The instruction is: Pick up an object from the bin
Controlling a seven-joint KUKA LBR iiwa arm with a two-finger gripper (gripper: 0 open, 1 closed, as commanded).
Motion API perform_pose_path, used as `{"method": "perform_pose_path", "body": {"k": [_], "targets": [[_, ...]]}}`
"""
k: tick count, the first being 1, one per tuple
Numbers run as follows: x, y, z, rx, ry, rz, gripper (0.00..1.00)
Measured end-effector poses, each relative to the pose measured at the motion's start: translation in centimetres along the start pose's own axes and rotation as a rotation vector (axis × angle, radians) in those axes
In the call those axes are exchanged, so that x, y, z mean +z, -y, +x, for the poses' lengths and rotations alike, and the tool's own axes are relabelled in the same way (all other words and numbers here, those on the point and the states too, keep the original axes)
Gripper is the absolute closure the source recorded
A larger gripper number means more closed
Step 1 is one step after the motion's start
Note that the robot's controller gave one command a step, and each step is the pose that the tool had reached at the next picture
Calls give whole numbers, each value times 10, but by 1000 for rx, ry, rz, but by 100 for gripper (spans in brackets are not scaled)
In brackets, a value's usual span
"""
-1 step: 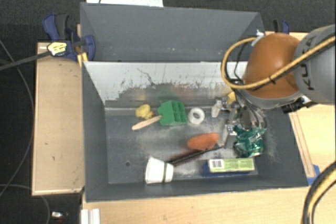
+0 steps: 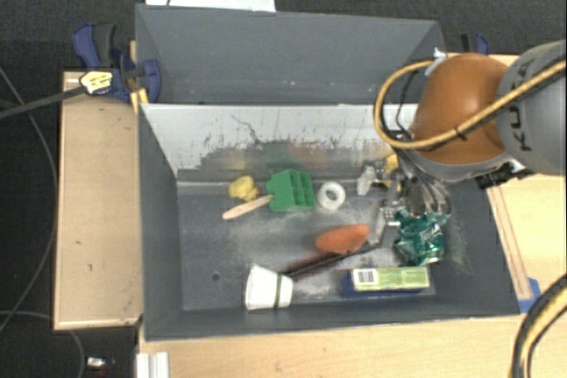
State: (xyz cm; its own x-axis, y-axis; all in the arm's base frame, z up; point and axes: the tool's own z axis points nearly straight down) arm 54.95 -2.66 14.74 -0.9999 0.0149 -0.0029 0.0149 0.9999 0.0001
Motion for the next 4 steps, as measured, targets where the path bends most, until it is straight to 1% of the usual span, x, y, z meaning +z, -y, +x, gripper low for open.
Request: {"method": "perform_pose_path", "body": {"k": [1, 2, 3, 4], "targets": [[37, -23, 22, 96, 6, 0, 0], [54, -56, 3, 41, 1, 0, 0], [76, -54, 28, -48, -8, -1, 100], [76, -54, 28, -48, -7, -1, 100]]}}
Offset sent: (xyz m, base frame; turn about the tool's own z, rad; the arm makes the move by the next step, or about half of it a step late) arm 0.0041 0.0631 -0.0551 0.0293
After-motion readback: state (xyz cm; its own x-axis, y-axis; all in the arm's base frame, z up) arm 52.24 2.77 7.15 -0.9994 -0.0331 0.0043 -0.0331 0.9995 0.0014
